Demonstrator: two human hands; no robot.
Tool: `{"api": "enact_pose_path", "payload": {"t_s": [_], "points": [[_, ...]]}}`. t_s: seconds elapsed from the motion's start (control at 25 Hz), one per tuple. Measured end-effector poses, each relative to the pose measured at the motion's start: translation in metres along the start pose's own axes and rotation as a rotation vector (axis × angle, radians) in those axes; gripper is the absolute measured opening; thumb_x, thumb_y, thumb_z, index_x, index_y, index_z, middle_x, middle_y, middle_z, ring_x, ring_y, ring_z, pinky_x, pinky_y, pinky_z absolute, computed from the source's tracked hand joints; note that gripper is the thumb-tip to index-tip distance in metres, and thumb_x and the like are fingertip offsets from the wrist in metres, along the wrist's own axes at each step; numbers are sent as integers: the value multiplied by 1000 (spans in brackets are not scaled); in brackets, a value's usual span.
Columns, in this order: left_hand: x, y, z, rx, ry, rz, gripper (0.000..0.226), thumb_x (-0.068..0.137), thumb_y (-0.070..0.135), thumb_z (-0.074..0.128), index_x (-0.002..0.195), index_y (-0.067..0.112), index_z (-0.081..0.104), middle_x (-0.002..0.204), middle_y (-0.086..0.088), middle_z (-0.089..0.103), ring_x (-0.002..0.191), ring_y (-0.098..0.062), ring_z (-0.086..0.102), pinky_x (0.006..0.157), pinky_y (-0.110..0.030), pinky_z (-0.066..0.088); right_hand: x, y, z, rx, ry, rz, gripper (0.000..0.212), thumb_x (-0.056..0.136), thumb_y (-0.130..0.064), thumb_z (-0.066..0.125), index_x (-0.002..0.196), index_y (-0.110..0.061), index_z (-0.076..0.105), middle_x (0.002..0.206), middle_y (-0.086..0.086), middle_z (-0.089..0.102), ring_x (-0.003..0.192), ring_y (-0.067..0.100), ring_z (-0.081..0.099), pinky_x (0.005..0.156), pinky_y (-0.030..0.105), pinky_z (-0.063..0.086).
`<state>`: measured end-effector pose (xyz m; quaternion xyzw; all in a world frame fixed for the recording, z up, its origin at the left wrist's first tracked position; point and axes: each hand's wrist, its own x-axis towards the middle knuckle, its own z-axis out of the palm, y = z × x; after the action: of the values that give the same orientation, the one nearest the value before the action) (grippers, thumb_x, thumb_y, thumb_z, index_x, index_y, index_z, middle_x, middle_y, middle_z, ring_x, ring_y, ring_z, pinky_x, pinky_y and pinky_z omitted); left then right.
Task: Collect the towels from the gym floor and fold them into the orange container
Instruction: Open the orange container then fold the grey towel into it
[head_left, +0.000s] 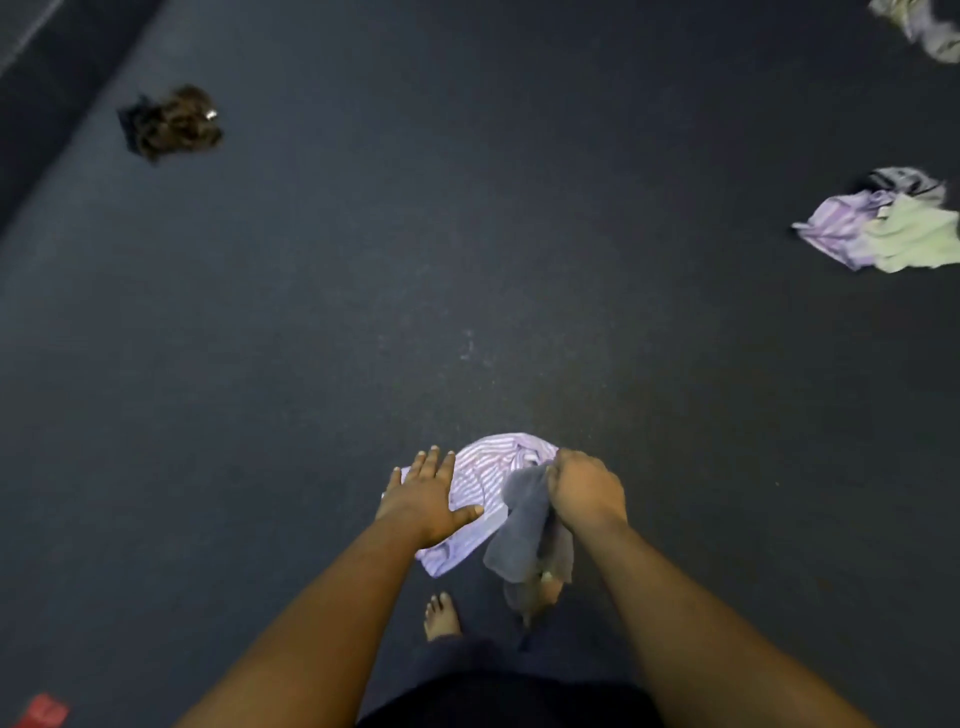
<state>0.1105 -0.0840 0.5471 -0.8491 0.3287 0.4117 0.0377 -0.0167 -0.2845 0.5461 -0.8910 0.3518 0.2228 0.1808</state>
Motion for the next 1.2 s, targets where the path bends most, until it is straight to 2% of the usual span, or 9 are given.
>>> {"api": "enact_pose_path", "payload": {"t_s": [0.16, 0.52, 0.72, 0.96, 1.2], "points": [[35, 33, -68, 111, 36, 23, 102, 91, 80, 37, 163, 23, -7, 171, -4, -13, 158, -23, -9, 127, -53, 0, 42, 22, -65, 58, 65, 19, 31, 102, -32, 39, 115, -15, 62, 121, 9, 66, 113, 31, 62, 89, 38, 48], [150, 139, -239, 116, 202, 50, 102, 92, 79, 37, 163, 23, -8, 171, -4, -12, 158, -21, -9, 127, -50, 1, 185, 86, -228, -23, 156, -50, 32, 106, -31, 35, 119, -16, 59, 126, 7, 63, 117, 30, 60, 91, 40, 48], [264, 176, -353, 144, 257, 95, 101, 92, 78, 38, 162, 23, -11, 170, -4, -14, 158, -22, -9, 127, -51, 0, 311, 109, -319, -71, 241, 15, 31, 107, -29, 35, 121, -16, 58, 124, 6, 63, 116, 28, 61, 90, 39, 48], [391, 217, -512, 204, 270, 193, 102, 93, 77, 39, 162, 22, -11, 170, -4, -14, 157, -22, -10, 127, -51, 0, 454, 133, -449, -156, 257, 144, 27, 106, -29, 39, 124, -19, 56, 124, 4, 62, 116, 26, 61, 90, 40, 50], [507, 280, -659, 233, 290, 250, 102, 93, 77, 39, 163, 22, -10, 171, -3, -13, 158, -21, -10, 128, -50, 0, 587, 163, -570, -103, 328, 175, 27, 107, -31, 38, 123, -17, 56, 122, 5, 62, 115, 27, 60, 89, 40, 48]]}}
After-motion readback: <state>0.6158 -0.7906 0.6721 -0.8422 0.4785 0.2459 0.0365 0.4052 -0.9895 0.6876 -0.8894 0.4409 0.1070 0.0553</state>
